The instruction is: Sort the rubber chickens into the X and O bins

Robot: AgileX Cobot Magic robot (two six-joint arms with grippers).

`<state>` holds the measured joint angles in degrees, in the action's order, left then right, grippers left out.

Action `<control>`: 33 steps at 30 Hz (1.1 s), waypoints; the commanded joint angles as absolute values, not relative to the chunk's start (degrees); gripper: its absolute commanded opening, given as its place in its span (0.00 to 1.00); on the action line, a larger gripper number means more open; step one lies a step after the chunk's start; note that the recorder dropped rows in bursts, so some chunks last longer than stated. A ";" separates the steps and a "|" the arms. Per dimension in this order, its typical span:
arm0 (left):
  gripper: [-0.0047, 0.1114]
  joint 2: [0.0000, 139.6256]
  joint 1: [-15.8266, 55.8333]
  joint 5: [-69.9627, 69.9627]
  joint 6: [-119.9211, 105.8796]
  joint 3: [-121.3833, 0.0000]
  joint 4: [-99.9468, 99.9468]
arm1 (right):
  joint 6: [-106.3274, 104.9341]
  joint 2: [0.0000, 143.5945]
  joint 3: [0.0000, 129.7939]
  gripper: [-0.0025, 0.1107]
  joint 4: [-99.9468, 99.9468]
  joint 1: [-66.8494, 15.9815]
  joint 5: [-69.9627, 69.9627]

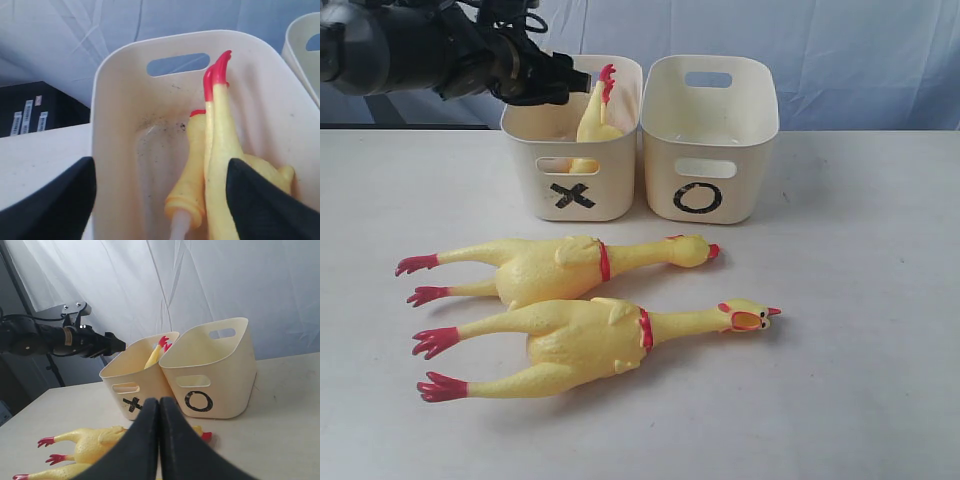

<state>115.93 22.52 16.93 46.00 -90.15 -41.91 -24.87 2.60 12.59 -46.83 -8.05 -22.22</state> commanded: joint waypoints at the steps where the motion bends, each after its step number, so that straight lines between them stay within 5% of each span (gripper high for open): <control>1: 0.52 112.23 22.30 23.62 46.06 -90.32 -41.83 | -25.16 2.96 12.86 0.02 -46.95 -8.14 -22.53; 10: 0.05 106.40 22.30 35.01 26.76 -89.06 -30.91 | -25.16 2.96 12.86 0.02 -46.95 -8.14 -23.16; 19: 0.04 96.74 22.30 34.47 26.55 -76.72 -30.44 | -25.16 2.96 12.86 0.02 -47.09 -8.14 -23.55; 33: 0.04 61.77 22.30 26.97 44.01 -38.25 -42.26 | -28.48 3.79 17.60 0.02 -50.19 -8.14 -25.41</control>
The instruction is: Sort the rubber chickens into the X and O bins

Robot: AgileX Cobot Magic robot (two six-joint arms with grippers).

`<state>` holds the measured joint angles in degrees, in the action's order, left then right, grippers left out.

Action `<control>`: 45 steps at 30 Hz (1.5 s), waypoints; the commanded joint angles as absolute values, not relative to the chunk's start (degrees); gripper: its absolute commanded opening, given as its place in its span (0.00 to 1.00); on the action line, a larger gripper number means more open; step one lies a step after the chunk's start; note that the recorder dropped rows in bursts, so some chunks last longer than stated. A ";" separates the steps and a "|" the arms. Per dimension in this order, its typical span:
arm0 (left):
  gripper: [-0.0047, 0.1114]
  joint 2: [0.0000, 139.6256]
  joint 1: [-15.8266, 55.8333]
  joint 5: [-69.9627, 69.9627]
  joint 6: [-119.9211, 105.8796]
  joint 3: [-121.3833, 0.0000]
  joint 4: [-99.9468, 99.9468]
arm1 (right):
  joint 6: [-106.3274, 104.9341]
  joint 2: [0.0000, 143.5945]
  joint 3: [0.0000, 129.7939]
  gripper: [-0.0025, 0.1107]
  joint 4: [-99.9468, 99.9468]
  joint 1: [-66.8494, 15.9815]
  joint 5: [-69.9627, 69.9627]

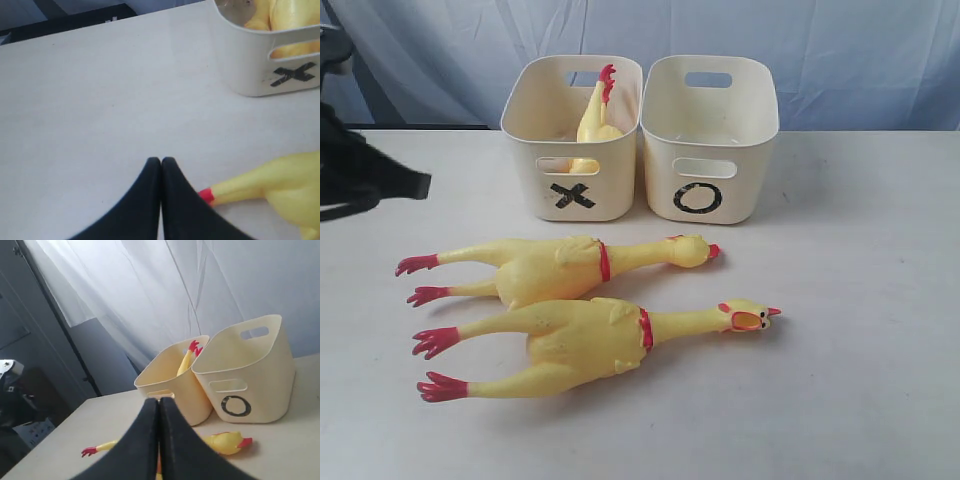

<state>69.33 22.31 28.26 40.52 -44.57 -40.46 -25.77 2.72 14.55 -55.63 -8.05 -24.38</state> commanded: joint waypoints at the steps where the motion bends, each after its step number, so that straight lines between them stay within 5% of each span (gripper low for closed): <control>1: 0.04 59.61 22.30 26.65 44.95 -36.87 -42.26 | -28.48 4.50 18.52 0.02 -48.41 -8.14 -25.86; 16: 0.04 30.68 22.30 28.54 32.36 -31.31 -24.67 | -35.31 28.85 31.01 0.02 -37.49 -8.14 -35.26; 36: 0.04 19.16 22.30 31.27 23.47 -31.31 -22.66 | -40.57 65.65 49.61 0.02 -54.58 -8.14 -58.23; 45: 0.04 18.92 22.30 33.04 23.35 -31.31 -22.66 | -48.68 71.92 50.92 0.02 -45.67 -13.59 -51.53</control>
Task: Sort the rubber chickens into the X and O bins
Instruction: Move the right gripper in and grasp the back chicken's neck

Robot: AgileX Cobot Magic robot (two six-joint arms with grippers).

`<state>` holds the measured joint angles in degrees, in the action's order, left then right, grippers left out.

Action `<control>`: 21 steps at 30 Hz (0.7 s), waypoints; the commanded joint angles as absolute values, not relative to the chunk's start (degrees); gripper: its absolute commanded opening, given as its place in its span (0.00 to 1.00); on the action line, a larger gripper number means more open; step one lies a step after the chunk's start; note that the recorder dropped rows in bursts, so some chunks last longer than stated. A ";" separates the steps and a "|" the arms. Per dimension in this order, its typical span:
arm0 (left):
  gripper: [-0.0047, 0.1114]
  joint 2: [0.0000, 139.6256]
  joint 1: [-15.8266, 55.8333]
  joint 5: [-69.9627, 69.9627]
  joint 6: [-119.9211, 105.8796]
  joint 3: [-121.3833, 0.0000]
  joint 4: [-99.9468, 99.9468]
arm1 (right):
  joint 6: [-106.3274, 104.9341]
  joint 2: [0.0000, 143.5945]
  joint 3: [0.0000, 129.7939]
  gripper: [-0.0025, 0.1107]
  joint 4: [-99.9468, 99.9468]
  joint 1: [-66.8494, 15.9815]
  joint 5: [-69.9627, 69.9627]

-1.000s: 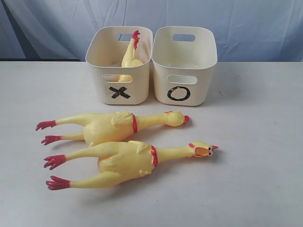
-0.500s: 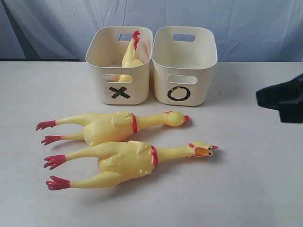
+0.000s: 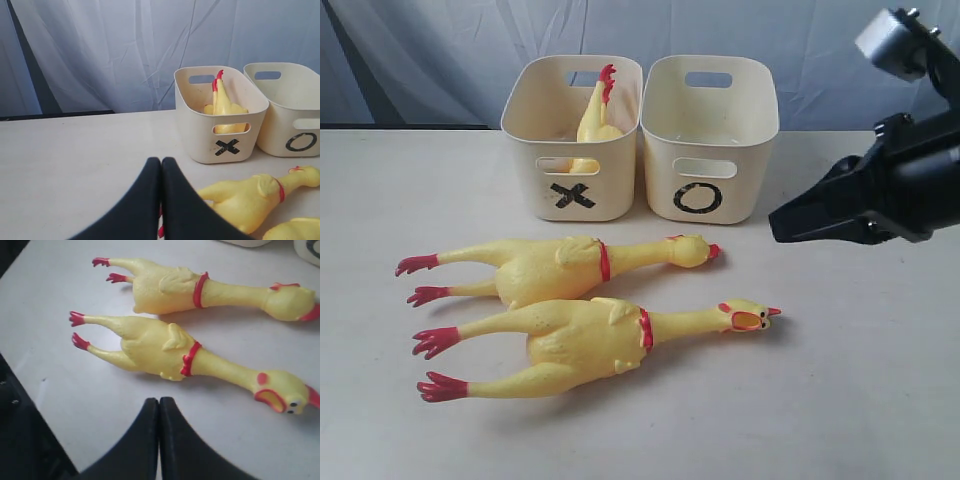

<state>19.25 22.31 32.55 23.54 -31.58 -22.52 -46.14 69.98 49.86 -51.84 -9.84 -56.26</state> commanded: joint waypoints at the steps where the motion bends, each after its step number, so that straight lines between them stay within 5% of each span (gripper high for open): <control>1: 0.04 18.92 22.30 33.19 23.35 -31.31 -22.66 | -48.92 72.66 51.50 0.02 -42.61 -15.18 -50.17; 10: 0.04 18.65 22.30 33.46 23.35 -31.31 -22.55 | -52.89 79.85 55.47 0.06 -25.96 -27.72 -34.01; 17: 0.04 18.65 22.30 35.10 23.35 -31.31 -22.46 | -54.38 88.57 56.37 0.44 -17.18 -32.69 -20.01; 21: 0.04 18.65 22.30 35.08 23.35 -31.31 -22.33 | -54.38 93.95 56.37 0.54 -11.46 -33.44 -15.00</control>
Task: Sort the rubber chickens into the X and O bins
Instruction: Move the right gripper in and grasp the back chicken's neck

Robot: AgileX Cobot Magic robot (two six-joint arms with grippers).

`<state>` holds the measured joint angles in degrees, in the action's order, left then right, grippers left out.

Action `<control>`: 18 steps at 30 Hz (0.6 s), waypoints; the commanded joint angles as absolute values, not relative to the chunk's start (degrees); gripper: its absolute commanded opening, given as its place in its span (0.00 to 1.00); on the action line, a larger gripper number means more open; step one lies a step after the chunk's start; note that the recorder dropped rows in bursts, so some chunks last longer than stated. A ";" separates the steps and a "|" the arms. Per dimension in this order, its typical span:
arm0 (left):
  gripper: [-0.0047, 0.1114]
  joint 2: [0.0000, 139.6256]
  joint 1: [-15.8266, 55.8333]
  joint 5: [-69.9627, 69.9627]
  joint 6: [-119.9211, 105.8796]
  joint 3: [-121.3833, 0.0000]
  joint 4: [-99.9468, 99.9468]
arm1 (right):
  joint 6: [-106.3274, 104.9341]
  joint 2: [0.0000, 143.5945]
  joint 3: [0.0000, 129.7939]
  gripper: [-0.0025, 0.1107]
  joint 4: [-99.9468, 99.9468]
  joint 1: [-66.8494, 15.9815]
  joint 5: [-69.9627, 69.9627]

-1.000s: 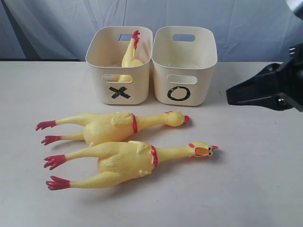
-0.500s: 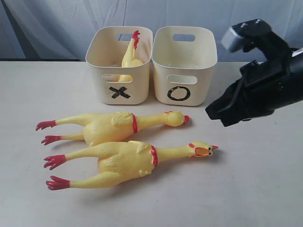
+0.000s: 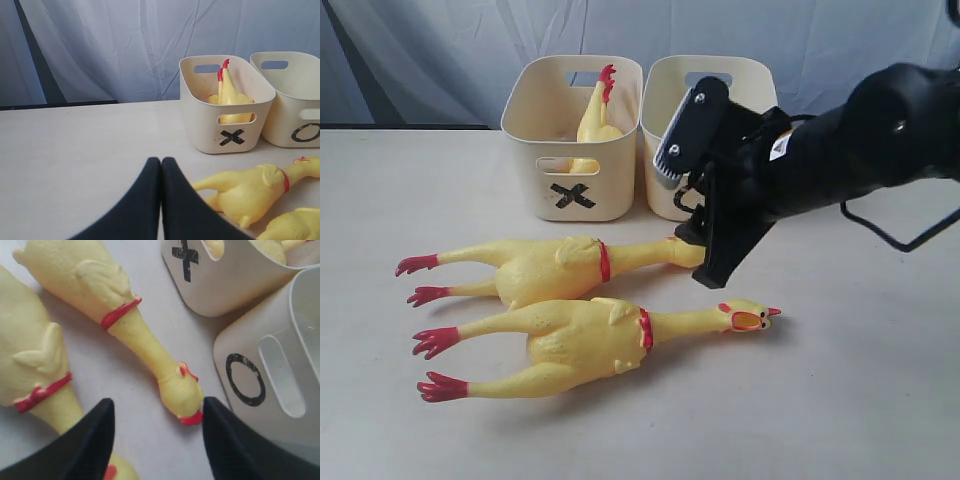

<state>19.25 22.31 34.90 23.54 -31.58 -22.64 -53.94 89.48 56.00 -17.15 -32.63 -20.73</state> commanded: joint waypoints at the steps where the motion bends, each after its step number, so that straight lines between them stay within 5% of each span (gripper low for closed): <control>1: 0.04 18.65 22.30 35.08 23.35 -31.31 -22.33 | -54.38 94.98 56.37 0.54 -10.01 -33.58 -14.40; 18: 0.04 18.65 22.30 35.99 23.35 -31.31 -21.93 | -54.38 110.26 63.86 0.53 -1.49 -36.00 -6.25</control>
<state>19.25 22.31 35.96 23.54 -31.58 -22.32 -54.24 108.44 61.50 -1.94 -35.40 -6.33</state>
